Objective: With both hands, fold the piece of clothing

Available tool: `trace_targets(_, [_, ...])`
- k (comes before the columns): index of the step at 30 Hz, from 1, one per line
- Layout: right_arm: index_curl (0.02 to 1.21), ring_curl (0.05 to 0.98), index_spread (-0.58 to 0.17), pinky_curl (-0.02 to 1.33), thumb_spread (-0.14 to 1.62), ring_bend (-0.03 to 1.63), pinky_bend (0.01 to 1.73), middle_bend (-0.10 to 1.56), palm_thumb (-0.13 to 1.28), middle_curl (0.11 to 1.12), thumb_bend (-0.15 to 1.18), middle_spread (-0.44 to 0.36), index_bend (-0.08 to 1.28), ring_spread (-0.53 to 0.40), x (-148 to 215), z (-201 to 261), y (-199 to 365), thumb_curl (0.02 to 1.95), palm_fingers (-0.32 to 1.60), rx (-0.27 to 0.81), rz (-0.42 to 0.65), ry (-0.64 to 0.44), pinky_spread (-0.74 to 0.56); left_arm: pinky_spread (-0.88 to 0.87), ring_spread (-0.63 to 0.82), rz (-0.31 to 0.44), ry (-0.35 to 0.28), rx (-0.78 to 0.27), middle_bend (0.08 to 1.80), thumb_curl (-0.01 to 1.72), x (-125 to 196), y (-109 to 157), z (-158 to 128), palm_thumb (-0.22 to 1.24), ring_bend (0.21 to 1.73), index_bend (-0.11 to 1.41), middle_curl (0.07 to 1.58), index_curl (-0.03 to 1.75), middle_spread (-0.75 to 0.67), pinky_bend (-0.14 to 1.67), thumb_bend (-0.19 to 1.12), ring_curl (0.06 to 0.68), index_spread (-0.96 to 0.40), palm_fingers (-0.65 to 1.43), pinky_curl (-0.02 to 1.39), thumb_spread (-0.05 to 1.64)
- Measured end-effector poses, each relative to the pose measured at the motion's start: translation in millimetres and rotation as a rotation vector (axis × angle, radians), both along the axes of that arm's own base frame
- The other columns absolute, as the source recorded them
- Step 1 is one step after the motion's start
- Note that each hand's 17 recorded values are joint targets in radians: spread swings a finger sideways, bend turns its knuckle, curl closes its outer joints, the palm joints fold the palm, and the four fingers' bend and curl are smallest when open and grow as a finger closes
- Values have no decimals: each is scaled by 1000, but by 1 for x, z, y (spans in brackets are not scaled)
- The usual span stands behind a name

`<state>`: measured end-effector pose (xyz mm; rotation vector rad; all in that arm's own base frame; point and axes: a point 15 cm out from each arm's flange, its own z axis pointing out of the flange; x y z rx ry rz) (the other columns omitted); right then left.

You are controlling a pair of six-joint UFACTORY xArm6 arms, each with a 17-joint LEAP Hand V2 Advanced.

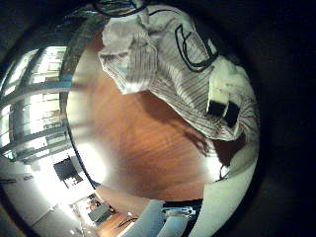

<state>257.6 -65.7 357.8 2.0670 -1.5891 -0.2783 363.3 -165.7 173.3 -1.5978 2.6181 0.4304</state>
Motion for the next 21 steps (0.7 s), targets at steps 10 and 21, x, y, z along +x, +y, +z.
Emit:
trace_targets(10, [295,249,-346,62,1334,807,849,373,518,400,-10,-82,156,-111,9,-83,24,243,313,61,16,1,182,-539,-436,-38,194,71,795,502,2,0,55,913,1441,544,1007,310,-427,1378,82,515,-425,906,643,1134])
trace_targets(21, [275,255,-301,82,1174,795,917,344,458,395,-22,-54,154,-67,50,-159,72,267,159,150,1,-212,198,-539,-433,-42,281,82,796,541,3,5,64,937,1492,587,1158,441,-526,1452,20,541,-530,833,665,1159])
